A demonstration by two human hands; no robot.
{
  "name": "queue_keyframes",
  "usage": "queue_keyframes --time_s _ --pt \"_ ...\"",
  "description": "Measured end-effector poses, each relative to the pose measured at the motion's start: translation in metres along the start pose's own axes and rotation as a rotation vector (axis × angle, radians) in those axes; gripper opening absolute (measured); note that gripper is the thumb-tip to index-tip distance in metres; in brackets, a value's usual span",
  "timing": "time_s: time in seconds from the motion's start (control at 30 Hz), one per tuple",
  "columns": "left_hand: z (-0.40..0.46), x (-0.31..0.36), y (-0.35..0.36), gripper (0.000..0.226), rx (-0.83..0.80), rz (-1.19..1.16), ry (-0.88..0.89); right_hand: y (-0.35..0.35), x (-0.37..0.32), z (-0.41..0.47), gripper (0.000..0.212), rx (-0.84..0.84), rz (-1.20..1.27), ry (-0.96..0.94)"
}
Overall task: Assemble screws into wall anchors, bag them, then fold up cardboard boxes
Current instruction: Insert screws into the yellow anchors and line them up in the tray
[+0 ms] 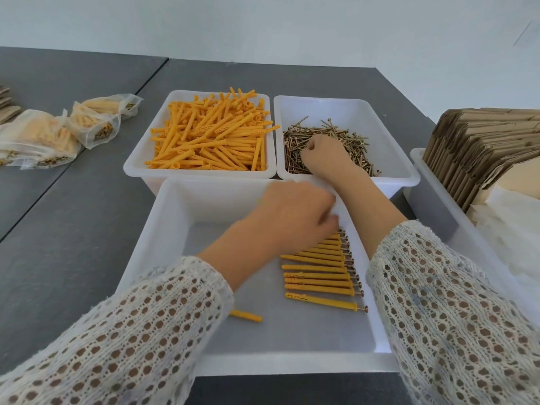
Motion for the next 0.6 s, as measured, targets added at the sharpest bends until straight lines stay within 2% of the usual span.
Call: queue_keyframes --time_s 0.1,0.3,0.37,0.5,0.6 --pt "0.001 -0.037 -0.028 0.019 0.176 0.003 -0.099 0.015 0.003 -0.002 0.024 -0.163 -0.174 0.057" --pt "-0.005 -0.093 -0.052 0.014 0.411 0.084 -0.268 0.018 0.002 -0.005 0.019 -0.195 -0.202 0.070" --pt "-0.006 -0.109 -0.050 0.016 0.419 0.111 -0.346 0.018 0.001 -0.005 0.020 -0.228 -0.190 0.064" --pt "-0.015 -0.140 -0.039 0.043 0.340 0.078 -0.605 0.021 0.001 -0.005 0.023 -0.272 -0.195 0.065" --pt "-0.013 -0.147 -0.030 0.042 0.225 0.090 -0.656 0.021 0.001 -0.006 0.024 -0.283 -0.218 0.063"
Point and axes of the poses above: each hand's wrist, its own z-axis towards the middle knuckle, its own y-axis out of the palm, x = y × z, the point moved 9 cm from there along z, towards the middle knuckle, and after that the axes turned 3 degrees about -z, right-handed, at the moved point
